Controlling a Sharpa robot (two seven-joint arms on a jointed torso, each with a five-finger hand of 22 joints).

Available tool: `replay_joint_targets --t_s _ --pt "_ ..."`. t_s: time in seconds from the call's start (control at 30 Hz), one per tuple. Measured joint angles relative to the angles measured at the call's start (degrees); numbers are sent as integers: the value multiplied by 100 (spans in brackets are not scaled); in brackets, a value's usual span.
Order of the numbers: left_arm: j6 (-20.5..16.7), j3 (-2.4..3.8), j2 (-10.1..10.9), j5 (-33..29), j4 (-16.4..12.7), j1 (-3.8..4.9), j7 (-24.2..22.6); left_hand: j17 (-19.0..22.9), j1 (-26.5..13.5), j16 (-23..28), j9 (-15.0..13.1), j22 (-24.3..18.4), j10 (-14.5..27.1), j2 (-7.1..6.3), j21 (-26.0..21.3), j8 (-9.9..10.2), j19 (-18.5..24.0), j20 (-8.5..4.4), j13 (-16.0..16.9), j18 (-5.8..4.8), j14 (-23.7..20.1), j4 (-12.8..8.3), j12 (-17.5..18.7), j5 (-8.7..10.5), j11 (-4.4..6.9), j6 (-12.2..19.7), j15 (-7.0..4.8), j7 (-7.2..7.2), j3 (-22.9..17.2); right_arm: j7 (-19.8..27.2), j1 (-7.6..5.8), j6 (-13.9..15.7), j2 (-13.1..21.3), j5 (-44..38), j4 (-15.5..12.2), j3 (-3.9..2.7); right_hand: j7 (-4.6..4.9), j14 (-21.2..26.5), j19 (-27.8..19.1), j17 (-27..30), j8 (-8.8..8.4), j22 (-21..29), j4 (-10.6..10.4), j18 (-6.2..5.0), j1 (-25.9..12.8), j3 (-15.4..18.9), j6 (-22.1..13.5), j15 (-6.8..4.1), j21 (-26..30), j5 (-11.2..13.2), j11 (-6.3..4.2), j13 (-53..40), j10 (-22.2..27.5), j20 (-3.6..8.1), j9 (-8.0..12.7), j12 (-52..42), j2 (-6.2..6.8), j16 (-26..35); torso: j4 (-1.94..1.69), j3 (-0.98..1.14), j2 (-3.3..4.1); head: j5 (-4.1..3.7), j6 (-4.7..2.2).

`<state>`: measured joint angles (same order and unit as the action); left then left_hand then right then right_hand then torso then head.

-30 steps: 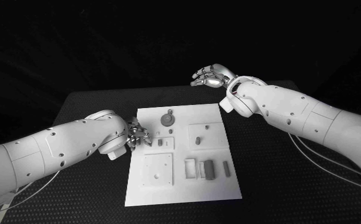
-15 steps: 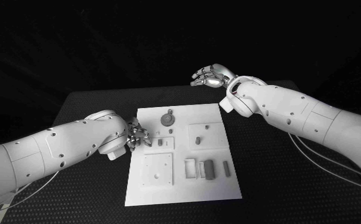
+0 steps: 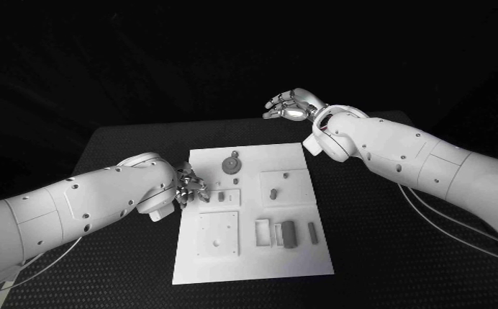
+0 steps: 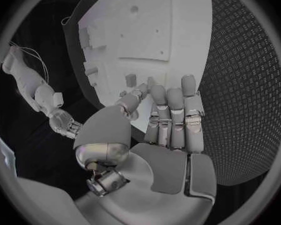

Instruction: Assemble the parts on the task board

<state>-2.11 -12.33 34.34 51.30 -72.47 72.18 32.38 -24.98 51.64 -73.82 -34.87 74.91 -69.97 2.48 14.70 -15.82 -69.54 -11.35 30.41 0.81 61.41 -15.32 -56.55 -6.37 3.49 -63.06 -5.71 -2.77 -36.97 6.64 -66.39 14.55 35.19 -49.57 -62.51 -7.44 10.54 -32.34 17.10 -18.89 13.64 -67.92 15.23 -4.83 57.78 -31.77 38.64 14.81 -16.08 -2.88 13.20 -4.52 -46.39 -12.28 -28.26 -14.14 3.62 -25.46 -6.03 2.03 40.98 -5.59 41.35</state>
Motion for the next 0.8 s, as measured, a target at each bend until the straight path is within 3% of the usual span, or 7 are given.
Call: replay_joint_targets --t_s 0.47,0.6,0.8 --pt "-385 -38 141 -157 -179 -28 3 0 -15 -28 16 4 -19 -31 22 1 -41 -1 26 0 42 -14 0 -137 0 -17 -2 -15 -24 0 0 0 15 1 -6 0 0 0 0 4 0 -6 -7 0 0 7 0 0 0 0 0 4 0 0 5 0 0 0 0 3 -1 3 4" --pt "-501 -102 203 -242 -281 -20 4 -5 -32 -28 15 4 -24 -48 22 1 -41 -1 34 1 42 -25 -3 -178 -1 -24 -2 -12 -34 0 0 0 19 1 -7 0 0 0 0 4 0 -6 -6 0 0 6 0 0 0 0 0 5 0 0 5 0 0 0 -1 3 -1 3 3" --pt "-683 -131 265 -364 -386 -30 4 -5 -60 -52 15 3 -38 -75 44 1 -52 -11 47 1 63 -28 -23 -205 0 -36 -23 -2 -36 0 0 -1 30 1 -10 0 0 0 0 10 0 -6 -6 0 0 7 0 0 0 0 0 5 0 0 4 0 0 0 -2 3 -1 10 10"
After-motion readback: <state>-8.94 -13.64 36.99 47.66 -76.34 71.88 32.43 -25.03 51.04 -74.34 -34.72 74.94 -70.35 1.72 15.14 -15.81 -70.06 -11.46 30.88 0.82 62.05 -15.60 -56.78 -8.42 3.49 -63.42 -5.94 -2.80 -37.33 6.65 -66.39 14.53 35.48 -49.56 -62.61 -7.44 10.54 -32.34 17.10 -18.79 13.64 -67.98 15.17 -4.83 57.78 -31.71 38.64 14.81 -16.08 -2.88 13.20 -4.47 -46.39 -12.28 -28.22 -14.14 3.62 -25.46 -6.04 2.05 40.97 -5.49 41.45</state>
